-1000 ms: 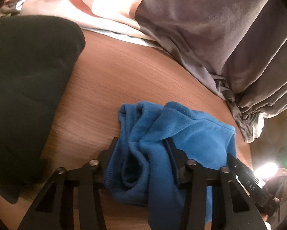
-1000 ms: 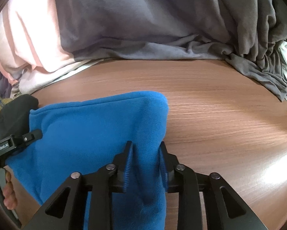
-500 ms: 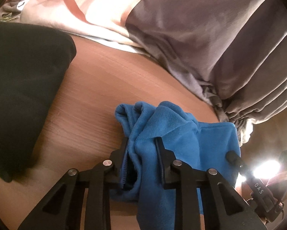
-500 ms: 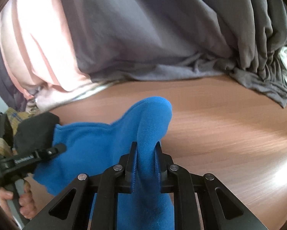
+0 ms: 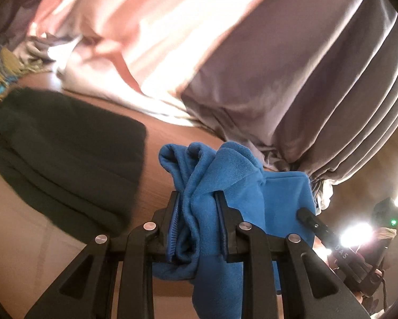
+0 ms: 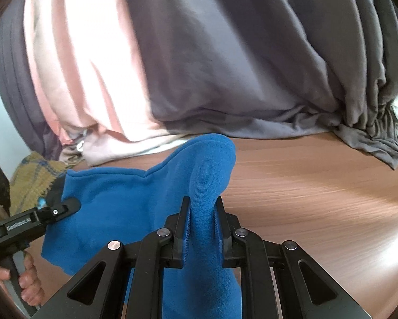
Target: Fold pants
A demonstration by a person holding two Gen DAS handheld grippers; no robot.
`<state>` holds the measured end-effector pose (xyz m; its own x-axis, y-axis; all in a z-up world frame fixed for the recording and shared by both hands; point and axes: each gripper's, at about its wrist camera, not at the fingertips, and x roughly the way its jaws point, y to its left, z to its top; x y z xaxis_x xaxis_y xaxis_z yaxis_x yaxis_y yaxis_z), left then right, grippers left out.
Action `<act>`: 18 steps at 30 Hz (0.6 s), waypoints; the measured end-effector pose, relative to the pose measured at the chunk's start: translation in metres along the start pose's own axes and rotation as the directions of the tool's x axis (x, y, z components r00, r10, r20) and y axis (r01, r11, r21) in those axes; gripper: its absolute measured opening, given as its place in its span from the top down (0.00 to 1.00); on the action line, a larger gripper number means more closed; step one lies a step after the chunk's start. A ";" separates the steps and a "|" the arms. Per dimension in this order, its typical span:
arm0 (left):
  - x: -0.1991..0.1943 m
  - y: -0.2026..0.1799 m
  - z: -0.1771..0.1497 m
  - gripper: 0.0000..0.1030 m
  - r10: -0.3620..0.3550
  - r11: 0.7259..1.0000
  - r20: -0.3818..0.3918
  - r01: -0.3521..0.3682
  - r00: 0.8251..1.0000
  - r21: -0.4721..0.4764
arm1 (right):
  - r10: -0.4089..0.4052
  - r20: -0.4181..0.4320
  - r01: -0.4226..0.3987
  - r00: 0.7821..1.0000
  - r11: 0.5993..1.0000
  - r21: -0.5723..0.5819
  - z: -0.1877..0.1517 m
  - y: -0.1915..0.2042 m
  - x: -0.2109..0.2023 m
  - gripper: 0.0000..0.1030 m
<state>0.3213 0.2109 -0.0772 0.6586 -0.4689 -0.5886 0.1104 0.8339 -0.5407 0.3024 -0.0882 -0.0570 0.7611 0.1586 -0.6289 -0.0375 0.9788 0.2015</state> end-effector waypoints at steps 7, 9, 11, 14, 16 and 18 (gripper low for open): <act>-0.049 0.058 0.036 0.76 0.057 0.998 0.049 -0.058 0.997 0.029 | 0.066 0.030 -0.065 0.997 0.998 -0.020 -0.002 0.083 0.004 0.84; -0.056 0.072 0.047 0.76 0.070 0.997 0.057 -0.072 0.996 0.037 | 0.083 0.033 -0.082 0.996 0.996 -0.024 -0.001 0.107 0.011 0.84; -0.062 0.088 0.060 0.76 0.083 0.995 0.066 -0.086 0.994 0.046 | 0.097 0.027 -0.097 0.995 0.995 -0.021 0.001 0.127 0.019 0.84; -0.062 0.110 0.079 0.76 0.090 0.994 0.070 -0.094 0.993 0.049 | 0.111 0.026 -0.110 0.993 0.994 -0.026 0.003 0.156 0.034 0.84; -0.059 0.123 0.091 0.76 0.092 0.994 0.071 -0.095 0.993 0.045 | 0.109 0.031 -0.107 0.994 0.994 -0.035 0.006 0.172 0.044 0.84; -0.056 0.135 0.102 0.76 0.093 0.994 0.072 -0.096 0.993 0.045 | 0.107 0.029 -0.106 0.994 0.994 -0.037 0.009 0.182 0.054 0.84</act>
<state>0.3751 0.3796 -0.0561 0.7175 -0.3676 -0.5917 0.0800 0.8872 -0.4543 0.3429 0.0975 -0.0474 0.7713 0.2590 -0.5814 -0.1423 0.9605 0.2391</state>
